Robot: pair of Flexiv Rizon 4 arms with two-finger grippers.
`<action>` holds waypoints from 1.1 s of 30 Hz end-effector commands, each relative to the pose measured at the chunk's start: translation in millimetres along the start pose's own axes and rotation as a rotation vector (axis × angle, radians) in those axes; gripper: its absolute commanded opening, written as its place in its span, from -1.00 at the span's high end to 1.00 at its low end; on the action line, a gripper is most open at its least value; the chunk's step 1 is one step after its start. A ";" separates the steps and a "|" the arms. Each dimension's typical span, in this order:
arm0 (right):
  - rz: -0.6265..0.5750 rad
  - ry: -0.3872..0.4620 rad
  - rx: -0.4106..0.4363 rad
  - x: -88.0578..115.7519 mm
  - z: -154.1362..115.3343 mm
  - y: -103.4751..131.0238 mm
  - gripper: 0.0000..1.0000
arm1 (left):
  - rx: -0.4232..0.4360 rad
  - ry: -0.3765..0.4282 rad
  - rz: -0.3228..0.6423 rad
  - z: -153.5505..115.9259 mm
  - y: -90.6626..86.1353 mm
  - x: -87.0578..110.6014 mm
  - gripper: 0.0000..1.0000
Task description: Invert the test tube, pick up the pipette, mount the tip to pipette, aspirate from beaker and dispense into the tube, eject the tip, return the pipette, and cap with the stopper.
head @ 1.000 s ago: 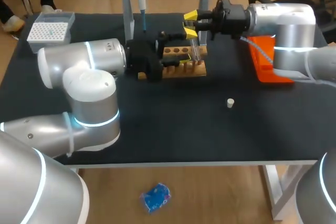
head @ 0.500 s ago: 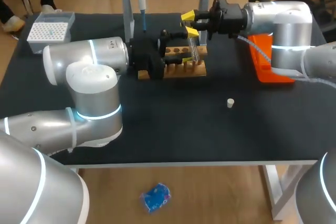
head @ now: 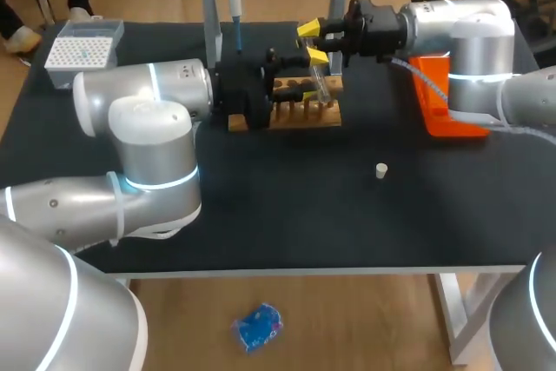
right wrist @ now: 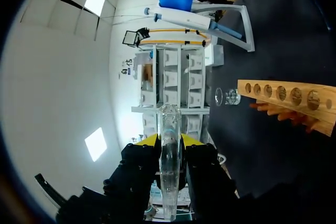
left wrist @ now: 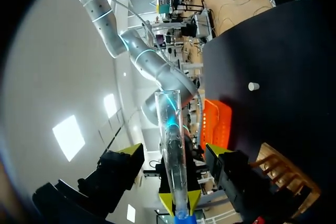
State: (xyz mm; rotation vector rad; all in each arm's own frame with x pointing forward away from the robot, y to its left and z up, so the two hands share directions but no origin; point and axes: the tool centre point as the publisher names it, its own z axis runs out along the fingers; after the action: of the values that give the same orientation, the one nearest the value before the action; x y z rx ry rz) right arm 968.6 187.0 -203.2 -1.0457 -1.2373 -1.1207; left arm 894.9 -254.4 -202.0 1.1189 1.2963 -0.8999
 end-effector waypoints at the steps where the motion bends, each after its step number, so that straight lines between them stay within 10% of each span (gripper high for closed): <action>1: 0.001 -0.002 0.008 -0.8 -0.6 2.2 1.00 | 0.007 -0.005 0.003 2.6 1.7 0.7 0.00; 12: 0.000 -0.004 0.011 -0.6 -1.0 2.1 1.00 | 0.014 -0.007 0.002 3.4 2.0 -0.1 0.36; 15: 0.000 -0.004 0.011 -0.6 -1.0 2.1 1.00 | 0.016 -0.005 0.001 2.8 1.8 0.0 1.00; 20: 0.002 0.004 0.010 -0.9 -0.8 1.8 1.00 | 0.022 -0.003 -0.002 2.2 0.5 0.8 1.00; 21: 0.003 0.006 0.010 -0.9 -0.7 1.8 0.35 | 0.021 -0.003 -0.003 2.0 0.4 0.9 1.00; 22: 0.001 0.010 0.007 -0.6 -0.7 1.7 -1.00 | 0.020 -0.004 -0.005 1.6 0.3 1.0 1.00; 33: -0.061 0.009 -0.051 8.9 -16.9 2.3 -1.00 | -0.053 0.015 -0.119 -12.8 5.7 -11.2 1.00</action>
State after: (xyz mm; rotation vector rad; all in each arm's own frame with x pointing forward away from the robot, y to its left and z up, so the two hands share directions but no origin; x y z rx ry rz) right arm 979.8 176.6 -199.5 -1.0360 -1.2438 -1.1874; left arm 902.3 -246.2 -196.4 1.0374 1.3851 -0.9433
